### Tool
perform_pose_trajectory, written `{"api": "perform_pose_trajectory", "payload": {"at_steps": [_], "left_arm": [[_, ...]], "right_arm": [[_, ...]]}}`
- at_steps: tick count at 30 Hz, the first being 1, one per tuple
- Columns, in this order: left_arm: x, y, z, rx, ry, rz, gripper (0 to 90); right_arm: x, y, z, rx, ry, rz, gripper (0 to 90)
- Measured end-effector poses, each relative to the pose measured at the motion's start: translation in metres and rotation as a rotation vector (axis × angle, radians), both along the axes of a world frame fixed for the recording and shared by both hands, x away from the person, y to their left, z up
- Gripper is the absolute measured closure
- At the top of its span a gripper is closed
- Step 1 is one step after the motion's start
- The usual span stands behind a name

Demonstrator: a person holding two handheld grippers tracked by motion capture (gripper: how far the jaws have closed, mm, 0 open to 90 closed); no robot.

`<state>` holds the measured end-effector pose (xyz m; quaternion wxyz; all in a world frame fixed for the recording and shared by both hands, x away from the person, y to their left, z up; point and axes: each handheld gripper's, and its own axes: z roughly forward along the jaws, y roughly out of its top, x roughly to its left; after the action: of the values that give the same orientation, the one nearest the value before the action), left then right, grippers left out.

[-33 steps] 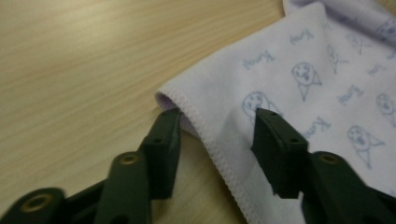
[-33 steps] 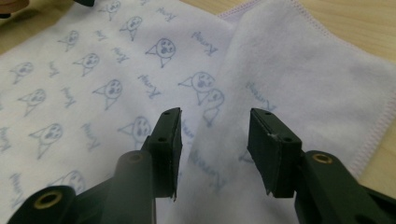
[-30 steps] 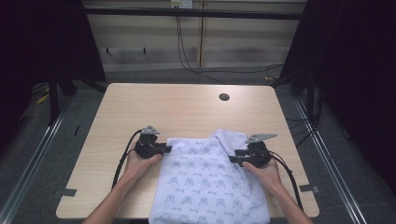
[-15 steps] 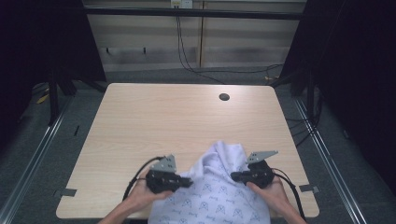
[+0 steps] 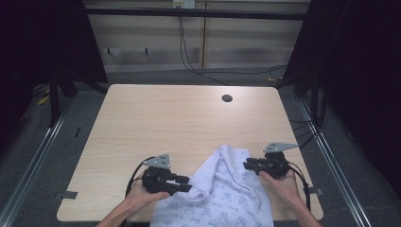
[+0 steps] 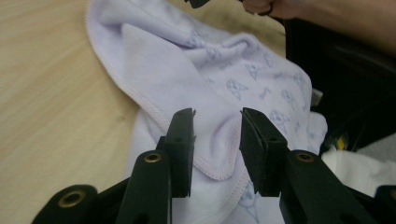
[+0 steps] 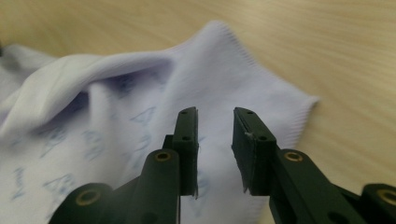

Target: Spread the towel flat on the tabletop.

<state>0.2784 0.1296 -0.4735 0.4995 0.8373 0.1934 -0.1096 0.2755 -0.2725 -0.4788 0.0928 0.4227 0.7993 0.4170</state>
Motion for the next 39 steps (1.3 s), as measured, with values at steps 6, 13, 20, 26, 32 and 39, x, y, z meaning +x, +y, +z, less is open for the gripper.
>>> {"api": "perform_pose_trajectory", "payload": {"at_steps": [6, 13, 20, 26, 32, 39], "left_arm": [[0.009, -0.004, -0.003, 0.060, -0.007, 0.073, 64.1], [0.000, -0.014, -0.016, 0.120, 0.039, 0.012, 62.9], [-0.018, -0.021, -0.024, 0.182, 0.065, -0.013, 63.6], [-0.019, -0.027, -0.027, 0.181, 0.068, 0.003, 59.3], [-0.021, -0.032, -0.025, 0.177, 0.043, 0.031, 53.7], [-0.017, -0.024, -0.023, 0.150, 0.048, 0.053, 63.6]], "right_arm": [[0.034, -0.011, -0.011, -0.020, 0.008, -0.072, 64.2], [0.058, -0.008, -0.024, -0.005, 0.021, -0.091, 60.5], [0.062, -0.005, -0.030, 0.012, 0.039, -0.085, 57.6], [0.068, 0.004, -0.031, 0.035, 0.054, -0.054, 70.6], [0.062, 0.009, -0.021, 0.065, 0.037, -0.034, 87.4], [0.051, -0.011, 0.005, 0.134, -0.056, -0.087, 87.8]]}}
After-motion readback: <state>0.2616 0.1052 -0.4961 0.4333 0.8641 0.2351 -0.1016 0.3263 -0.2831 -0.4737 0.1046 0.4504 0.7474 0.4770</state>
